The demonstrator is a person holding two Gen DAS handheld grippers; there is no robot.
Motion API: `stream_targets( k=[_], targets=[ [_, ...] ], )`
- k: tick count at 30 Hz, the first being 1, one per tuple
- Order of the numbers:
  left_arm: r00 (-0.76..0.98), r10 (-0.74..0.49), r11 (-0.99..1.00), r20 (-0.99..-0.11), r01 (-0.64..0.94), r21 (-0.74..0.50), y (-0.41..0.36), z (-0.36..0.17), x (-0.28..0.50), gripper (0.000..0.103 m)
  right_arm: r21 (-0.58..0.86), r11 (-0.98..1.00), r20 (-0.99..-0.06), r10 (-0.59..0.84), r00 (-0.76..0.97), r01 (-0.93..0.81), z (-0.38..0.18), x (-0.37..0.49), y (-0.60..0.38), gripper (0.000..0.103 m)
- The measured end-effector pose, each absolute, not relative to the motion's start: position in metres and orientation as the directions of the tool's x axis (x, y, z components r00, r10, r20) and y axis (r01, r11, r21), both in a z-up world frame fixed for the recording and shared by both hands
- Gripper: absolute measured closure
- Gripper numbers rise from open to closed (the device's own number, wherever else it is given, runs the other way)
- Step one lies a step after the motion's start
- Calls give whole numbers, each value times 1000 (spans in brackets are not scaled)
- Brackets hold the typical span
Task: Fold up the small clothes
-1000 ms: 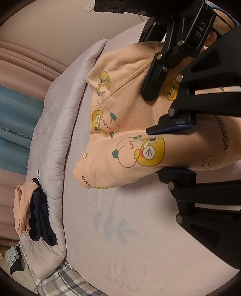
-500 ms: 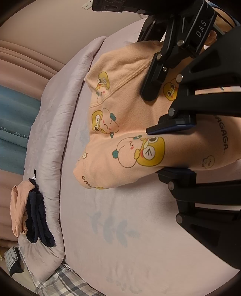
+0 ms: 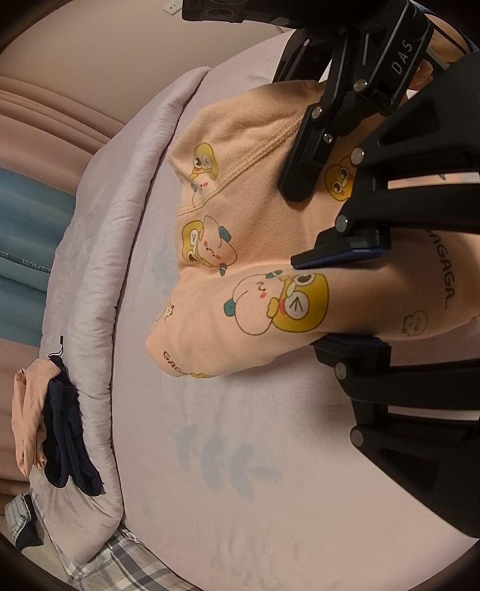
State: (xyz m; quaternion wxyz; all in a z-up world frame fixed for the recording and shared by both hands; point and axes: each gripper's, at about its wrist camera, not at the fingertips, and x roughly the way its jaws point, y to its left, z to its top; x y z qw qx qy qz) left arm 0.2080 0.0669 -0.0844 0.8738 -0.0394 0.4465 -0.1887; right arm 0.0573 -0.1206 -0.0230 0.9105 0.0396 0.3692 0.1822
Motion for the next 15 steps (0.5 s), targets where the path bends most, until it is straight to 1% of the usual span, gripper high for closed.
stream_targets(
  k=[15],
  targets=[
    [518,-355,929,-778,287,-233,67,-94,216,72,216,929,-669,364,648,-299,-29,64,-120,74]
  ],
)
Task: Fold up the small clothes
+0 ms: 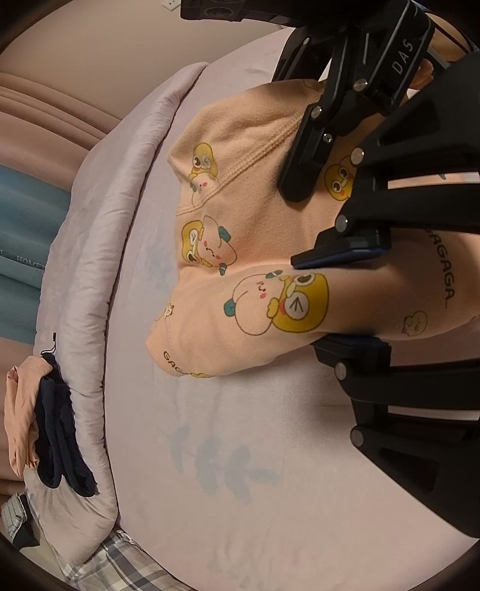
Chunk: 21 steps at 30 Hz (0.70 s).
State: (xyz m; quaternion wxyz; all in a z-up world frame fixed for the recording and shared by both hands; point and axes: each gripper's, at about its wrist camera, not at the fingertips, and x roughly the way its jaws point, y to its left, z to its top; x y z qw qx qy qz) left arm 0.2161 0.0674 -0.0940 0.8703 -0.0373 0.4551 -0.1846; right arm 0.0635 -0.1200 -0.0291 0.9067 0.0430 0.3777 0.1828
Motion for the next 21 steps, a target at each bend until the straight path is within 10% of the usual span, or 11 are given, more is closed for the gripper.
stream_targets(
  k=[21],
  targets=[
    [502,-345,933,-793,277,-231,66,-104,223,72,225,931,-681,361,638,-287,-38,70,-117,74]
  ],
)
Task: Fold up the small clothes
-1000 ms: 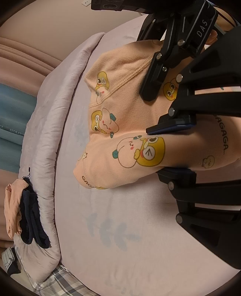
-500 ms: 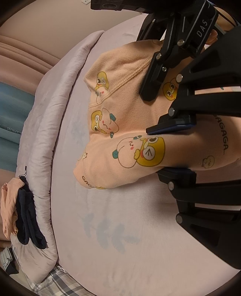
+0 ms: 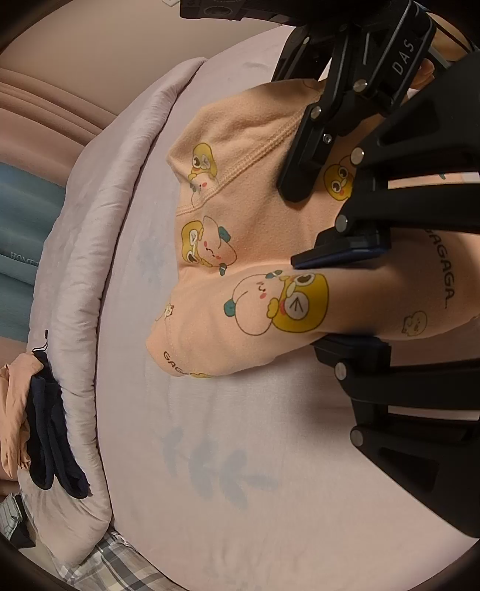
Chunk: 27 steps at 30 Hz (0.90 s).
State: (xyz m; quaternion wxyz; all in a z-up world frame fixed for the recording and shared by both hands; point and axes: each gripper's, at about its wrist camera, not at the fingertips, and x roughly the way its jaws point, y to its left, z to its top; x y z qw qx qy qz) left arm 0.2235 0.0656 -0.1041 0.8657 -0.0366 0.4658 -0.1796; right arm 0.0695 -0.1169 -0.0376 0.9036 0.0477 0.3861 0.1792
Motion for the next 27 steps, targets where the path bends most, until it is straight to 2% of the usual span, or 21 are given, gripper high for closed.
stream_targets(
  k=[20,27],
  targets=[
    [458,-319,942,-830,250,-224,63,-125,234,69,276,926,-717,377,586,-259,-58,79,-119,74],
    [449,-317,943,-835,241,-228,66,-129,238,64,323,916,-724,400,562,-237,-64,83,-125,74]
  ],
)
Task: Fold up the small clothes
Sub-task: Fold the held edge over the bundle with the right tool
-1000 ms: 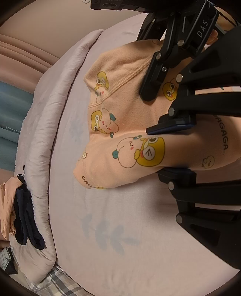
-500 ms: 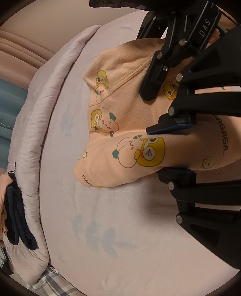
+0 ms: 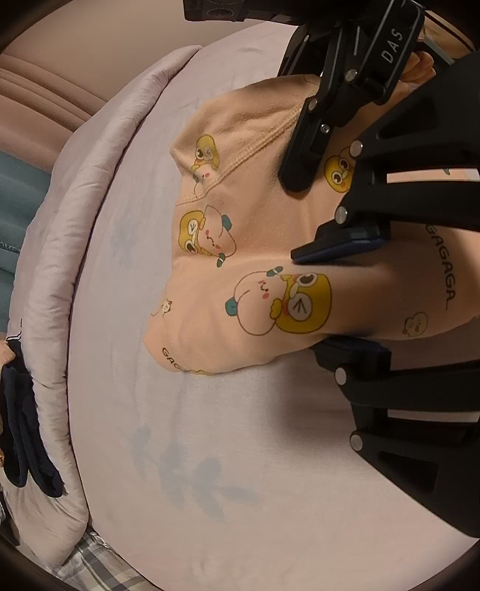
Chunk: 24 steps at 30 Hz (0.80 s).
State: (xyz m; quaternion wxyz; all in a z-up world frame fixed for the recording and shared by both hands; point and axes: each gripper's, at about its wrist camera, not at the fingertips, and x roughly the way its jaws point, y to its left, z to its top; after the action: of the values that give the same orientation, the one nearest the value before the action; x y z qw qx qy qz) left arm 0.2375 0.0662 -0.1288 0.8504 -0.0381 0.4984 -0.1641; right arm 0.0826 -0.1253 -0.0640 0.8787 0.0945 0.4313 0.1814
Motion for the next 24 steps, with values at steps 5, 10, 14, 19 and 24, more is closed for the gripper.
stream_targets(
  k=[5,10,14,19,24],
  targets=[
    [453,-307,947,-837,232,-222,67,-130,237,58,345,912,-727,408,553,-220,-68,83,-131,74],
    [460,-286,954,-840,219,-205,69,-132,237,47,362,910,-729,411,547,-202,-71,83,-135,74],
    [460,-281,956,-842,208,-205,74,-135,238,39,390,903,-727,422,542,-180,-75,83,-141,74],
    [471,-251,965,-846,193,-179,76,-137,238,26,472,872,-717,464,520,-128,-81,85,-152,71],
    [469,-246,967,-848,176,-183,81,-138,238,18,539,839,-703,494,512,-69,-88,84,-165,68]
  ],
)
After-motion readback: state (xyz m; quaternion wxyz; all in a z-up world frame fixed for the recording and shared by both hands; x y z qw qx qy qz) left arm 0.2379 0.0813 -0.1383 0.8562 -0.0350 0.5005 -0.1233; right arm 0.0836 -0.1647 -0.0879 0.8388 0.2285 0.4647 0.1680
